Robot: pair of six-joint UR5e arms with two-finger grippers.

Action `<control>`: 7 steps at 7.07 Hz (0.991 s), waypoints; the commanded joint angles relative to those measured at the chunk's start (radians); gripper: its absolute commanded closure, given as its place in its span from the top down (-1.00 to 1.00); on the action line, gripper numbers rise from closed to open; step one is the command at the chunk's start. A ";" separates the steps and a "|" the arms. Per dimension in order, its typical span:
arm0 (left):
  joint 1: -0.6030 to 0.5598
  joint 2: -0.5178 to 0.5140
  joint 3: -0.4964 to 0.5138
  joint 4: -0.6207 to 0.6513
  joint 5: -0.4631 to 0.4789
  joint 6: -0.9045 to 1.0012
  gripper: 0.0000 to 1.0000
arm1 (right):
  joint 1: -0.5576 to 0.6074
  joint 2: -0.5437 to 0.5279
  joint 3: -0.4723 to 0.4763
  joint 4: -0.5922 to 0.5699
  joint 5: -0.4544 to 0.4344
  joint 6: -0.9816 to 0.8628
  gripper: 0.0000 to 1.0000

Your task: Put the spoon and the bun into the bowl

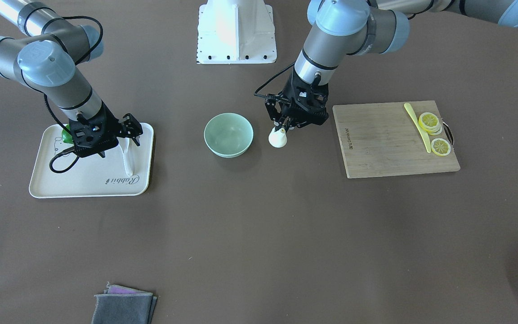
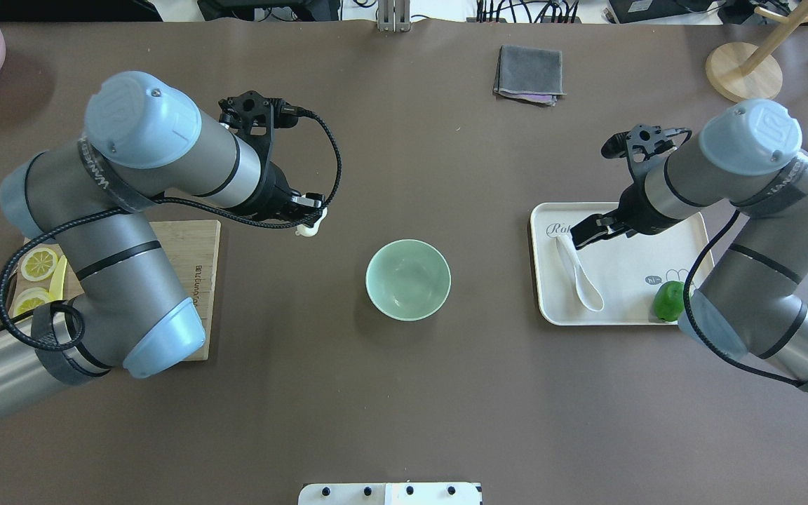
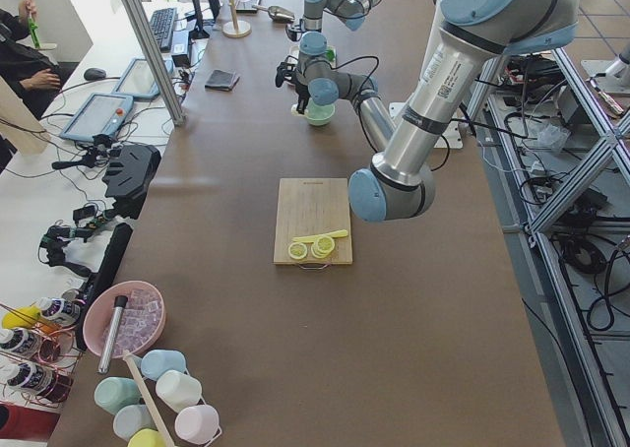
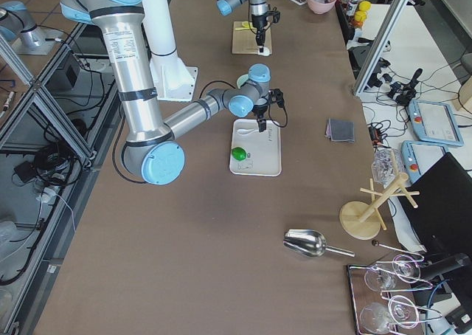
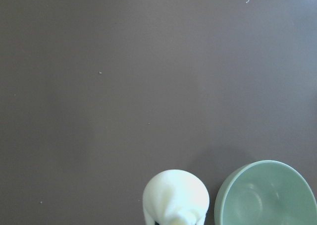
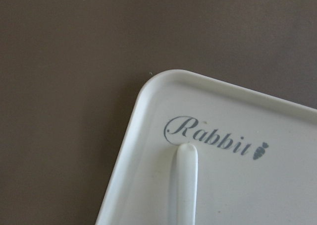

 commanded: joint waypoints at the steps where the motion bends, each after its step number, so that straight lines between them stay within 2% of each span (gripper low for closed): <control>1: 0.007 -0.007 0.006 -0.001 0.003 -0.010 -1.00 | -0.031 0.004 -0.037 -0.005 -0.061 0.002 1.00; 3: 0.007 -0.008 0.009 0.001 0.005 -0.010 -1.00 | -0.031 0.007 -0.059 -0.005 -0.061 -0.006 0.81; 4: 0.006 -0.007 0.009 -0.001 0.005 -0.008 -1.00 | -0.034 0.008 -0.060 -0.006 -0.061 0.001 0.48; 5: 0.006 -0.005 0.009 0.001 0.005 -0.008 -1.00 | -0.042 0.008 -0.060 -0.006 -0.062 0.003 0.13; 7: 0.006 -0.005 0.009 0.001 0.005 -0.008 -1.00 | -0.042 0.008 -0.060 -0.008 -0.061 0.035 -0.99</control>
